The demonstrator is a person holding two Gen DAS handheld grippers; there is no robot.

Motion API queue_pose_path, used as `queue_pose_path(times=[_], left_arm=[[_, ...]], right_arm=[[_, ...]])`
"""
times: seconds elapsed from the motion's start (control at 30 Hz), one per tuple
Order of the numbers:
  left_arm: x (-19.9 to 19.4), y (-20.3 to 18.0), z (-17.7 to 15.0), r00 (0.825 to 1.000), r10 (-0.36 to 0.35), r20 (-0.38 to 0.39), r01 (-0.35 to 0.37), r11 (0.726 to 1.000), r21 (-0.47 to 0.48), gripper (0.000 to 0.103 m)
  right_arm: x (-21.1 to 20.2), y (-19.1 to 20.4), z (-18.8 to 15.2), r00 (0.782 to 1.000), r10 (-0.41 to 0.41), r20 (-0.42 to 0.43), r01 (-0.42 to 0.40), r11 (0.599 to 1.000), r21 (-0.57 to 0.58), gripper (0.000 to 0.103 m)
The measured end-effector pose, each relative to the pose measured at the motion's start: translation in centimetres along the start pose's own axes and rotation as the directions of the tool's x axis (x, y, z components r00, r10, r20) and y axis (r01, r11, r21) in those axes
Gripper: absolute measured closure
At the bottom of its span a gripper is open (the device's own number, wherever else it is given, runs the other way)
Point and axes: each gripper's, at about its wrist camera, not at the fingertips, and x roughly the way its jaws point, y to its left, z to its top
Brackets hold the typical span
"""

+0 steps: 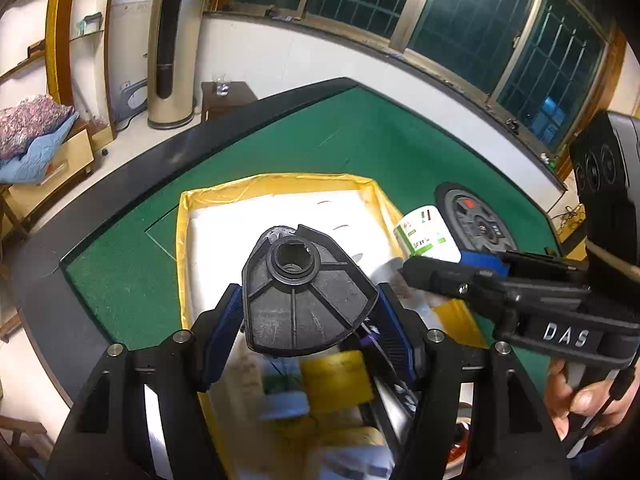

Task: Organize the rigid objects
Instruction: 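Carry the black part and white bottle over the tray, then lower the black part and white bottle into the tray and open both grippers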

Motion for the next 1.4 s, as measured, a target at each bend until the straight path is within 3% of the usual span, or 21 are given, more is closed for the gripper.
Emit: queue_pose_path(times=[0.1,0.5,0.87,0.93,1.2,1.3,1.4], left_arm=[[0.3,0.6,0.4,0.999,-0.030,-0.019,0.030,0.999,-0.027,0.038],[2.7,-0.6,1.5,0.992,0.027,-0.123,-0.025,1.000,0.019,0.038],[2.7,0.0,1.8,0.990,0.009,-0.138,-0.009,1.000,-0.001,0.036],[2.3,-0.3,1.9,0.992,0.010,-0.122,-0.010,1.000,0.002,0.036],[-1.3,-2.5,1.2,0.999,0.015,-0.046,-0.014,1.000,0.028,0.035],[-3.6,-3.8,0.3,0.998,0.046,0.031,-0.047,0.998,0.047,0.035],[-6.4,-5.5,-1.3,0.985,0.113,0.132,-0.124,0.989,0.076,0.035]], right_arm=[[1.2,-0.6,0.9,1.000,0.013,-0.021,-0.013,1.000,0.027,0.072],[3.9,-1.9,1.9,0.997,-0.018,-0.069,0.023,0.997,0.069,0.072],[3.5,-2.0,2.0,0.996,-0.010,-0.091,0.018,0.997,0.080,0.069],[3.0,-2.0,1.9,0.997,-0.002,-0.079,0.009,0.996,0.084,0.056],[-0.9,-1.2,0.9,1.000,0.000,-0.022,0.001,0.998,0.056,0.056],[-3.6,-0.9,-0.4,0.999,-0.002,0.035,0.001,1.000,0.029,0.056],[-6.0,-0.4,-1.8,0.995,-0.027,0.101,0.028,1.000,-0.005,0.056]])
